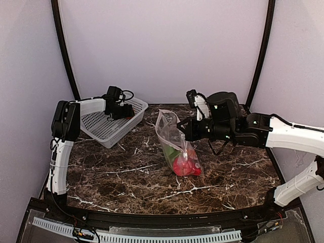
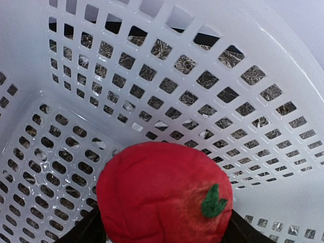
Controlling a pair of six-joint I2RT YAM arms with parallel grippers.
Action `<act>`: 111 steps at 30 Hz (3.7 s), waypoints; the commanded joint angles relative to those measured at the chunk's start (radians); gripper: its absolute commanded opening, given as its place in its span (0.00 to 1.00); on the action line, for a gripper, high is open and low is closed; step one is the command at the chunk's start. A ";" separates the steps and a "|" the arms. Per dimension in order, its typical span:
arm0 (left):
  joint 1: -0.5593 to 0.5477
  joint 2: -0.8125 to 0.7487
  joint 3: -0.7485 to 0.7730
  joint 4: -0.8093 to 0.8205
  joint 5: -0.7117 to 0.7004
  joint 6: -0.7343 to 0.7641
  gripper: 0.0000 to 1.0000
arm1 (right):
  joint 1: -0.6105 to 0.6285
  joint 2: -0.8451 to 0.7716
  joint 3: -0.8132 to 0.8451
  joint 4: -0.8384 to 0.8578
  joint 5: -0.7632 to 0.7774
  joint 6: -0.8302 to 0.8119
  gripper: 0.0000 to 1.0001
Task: Place the food in the zip-top bag and seal the zipper
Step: Pick up the fake vegetable from the bin, then place the fake vegetable in the zipper food storage bag, then pass from the right arm to the left
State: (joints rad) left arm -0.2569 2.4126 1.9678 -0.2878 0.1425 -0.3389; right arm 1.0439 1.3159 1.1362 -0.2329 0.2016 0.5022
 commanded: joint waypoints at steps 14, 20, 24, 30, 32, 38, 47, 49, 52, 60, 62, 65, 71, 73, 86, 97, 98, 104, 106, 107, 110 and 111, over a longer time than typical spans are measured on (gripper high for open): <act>0.004 -0.044 0.021 -0.022 -0.019 0.045 0.58 | -0.006 0.010 0.016 0.015 -0.005 0.006 0.00; 0.003 -0.279 -0.200 0.125 -0.035 0.041 0.57 | -0.006 0.011 0.015 0.014 -0.004 0.007 0.00; 0.003 -0.466 -0.366 0.228 -0.054 0.021 0.57 | -0.006 0.014 0.017 0.015 -0.011 0.006 0.00; -0.036 -0.753 -0.647 0.343 -0.030 -0.063 0.56 | -0.007 -0.001 0.008 0.016 -0.016 0.007 0.00; -0.081 -0.833 -0.718 0.346 -0.030 -0.081 0.56 | -0.006 -0.010 0.003 0.017 -0.020 0.007 0.00; -0.323 -1.073 -0.848 0.319 -0.062 -0.118 0.56 | -0.007 -0.015 -0.004 0.020 -0.020 0.007 0.00; -0.665 -1.152 -0.806 0.190 -0.104 -0.155 0.56 | -0.005 -0.006 -0.004 0.038 -0.043 0.010 0.00; -0.714 -1.135 -0.797 0.176 -0.116 -0.167 0.56 | -0.006 -0.008 -0.005 0.040 -0.046 0.013 0.00; -0.754 -1.107 -0.797 0.171 -0.126 -0.183 0.56 | -0.006 -0.018 -0.010 0.041 -0.045 0.016 0.00; -0.773 -1.015 -0.737 0.114 -0.131 -0.174 0.57 | -0.006 -0.037 -0.016 0.040 -0.042 0.015 0.00; -0.773 -1.001 -0.722 0.104 -0.130 -0.173 0.58 | -0.007 -0.038 -0.017 0.040 -0.040 0.016 0.00; -0.773 -0.990 -0.706 0.087 -0.161 -0.171 0.62 | -0.006 -0.038 -0.017 0.040 -0.039 0.015 0.00; -0.772 -0.987 -0.695 0.063 -0.178 -0.166 0.72 | -0.006 -0.030 -0.007 0.038 -0.039 0.010 0.00; -0.773 -0.990 -0.694 0.061 -0.178 -0.165 0.74 | -0.007 -0.028 -0.006 0.038 -0.039 0.009 0.00; -0.772 -1.088 -0.687 0.038 -0.221 -0.167 0.76 | -0.005 -0.033 -0.006 0.035 -0.035 0.012 0.00; -0.727 -1.158 -0.784 -0.014 -0.238 -0.270 0.77 | -0.006 -0.033 -0.008 0.035 -0.041 0.016 0.00; -0.718 -1.158 -0.795 -0.001 -0.213 -0.278 0.77 | -0.006 -0.035 -0.009 0.035 -0.042 0.018 0.00; -0.682 -1.124 -0.869 0.142 -0.076 -0.347 0.74 | -0.006 -0.038 -0.015 0.035 -0.051 0.024 0.00; -0.667 -1.107 -0.882 0.175 -0.030 -0.361 0.66 | -0.006 -0.040 -0.016 0.035 -0.053 0.027 0.00; -0.664 -1.102 -0.881 0.183 -0.011 -0.364 0.62 | -0.006 -0.043 -0.017 0.035 -0.053 0.028 0.00; -0.660 -1.074 -0.876 0.210 0.019 -0.372 0.52 | -0.007 -0.049 -0.024 0.035 -0.049 0.032 0.00; -0.660 -1.067 -0.876 0.214 0.030 -0.373 0.49 | -0.006 -0.049 -0.025 0.035 -0.047 0.032 0.00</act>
State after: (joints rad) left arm -0.9245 1.3300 1.1000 -0.1497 0.0883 -0.6857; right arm 1.0439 1.2957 1.1248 -0.2253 0.1532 0.5198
